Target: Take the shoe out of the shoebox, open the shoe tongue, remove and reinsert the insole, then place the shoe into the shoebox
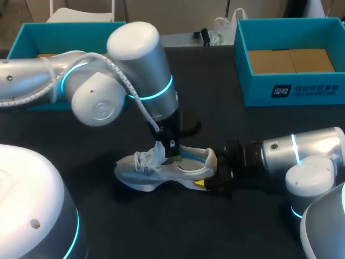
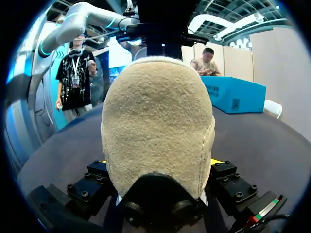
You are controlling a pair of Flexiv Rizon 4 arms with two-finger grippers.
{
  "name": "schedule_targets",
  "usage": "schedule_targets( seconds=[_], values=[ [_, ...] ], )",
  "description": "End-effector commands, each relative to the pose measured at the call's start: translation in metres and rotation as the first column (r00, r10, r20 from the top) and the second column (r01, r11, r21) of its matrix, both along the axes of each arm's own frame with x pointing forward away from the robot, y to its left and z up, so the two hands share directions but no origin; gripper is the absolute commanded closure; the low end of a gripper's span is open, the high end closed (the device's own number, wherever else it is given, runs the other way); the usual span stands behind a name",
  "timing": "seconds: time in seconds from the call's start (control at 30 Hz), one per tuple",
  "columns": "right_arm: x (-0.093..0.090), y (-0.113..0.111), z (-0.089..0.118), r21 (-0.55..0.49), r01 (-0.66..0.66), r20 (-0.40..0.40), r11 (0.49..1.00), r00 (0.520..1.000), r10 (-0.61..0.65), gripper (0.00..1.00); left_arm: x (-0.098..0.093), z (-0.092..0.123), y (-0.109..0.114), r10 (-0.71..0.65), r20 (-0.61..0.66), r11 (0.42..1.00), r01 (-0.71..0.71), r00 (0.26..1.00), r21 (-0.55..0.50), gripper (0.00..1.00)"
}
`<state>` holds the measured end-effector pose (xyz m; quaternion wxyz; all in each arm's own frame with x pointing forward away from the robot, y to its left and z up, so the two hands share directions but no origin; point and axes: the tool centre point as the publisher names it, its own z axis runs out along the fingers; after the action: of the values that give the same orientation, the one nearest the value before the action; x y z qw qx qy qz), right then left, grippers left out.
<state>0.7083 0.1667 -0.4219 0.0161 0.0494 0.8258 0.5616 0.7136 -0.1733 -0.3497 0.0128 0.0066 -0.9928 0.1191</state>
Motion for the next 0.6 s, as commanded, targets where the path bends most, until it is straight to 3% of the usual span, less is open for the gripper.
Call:
schedule_targets(
  seconds=[0.03,0.3,0.6],
  values=[
    [-0.001,0.002,0.0,-0.005,0.002,0.0,1.0,1.0,-0.002,1.0,-0.004,0.008,0.013,0.016,0.006,0.997,-0.016,1.0,-0.08,1.0],
    [-0.001,0.002,0.0,-0.005,0.002,0.0,1.0,1.0,-0.002,1.0,-0.003,0.013,0.013,0.043,-0.008,0.992,-0.044,0.999,-0.115,1.0],
    [-0.001,0.002,0.0,-0.005,0.002,0.0,1.0,1.0,-0.002,1.0,-0.001,0.024,-0.005,0.076,0.004,0.988,-0.075,0.997,-0.137,1.0]
  ],
)
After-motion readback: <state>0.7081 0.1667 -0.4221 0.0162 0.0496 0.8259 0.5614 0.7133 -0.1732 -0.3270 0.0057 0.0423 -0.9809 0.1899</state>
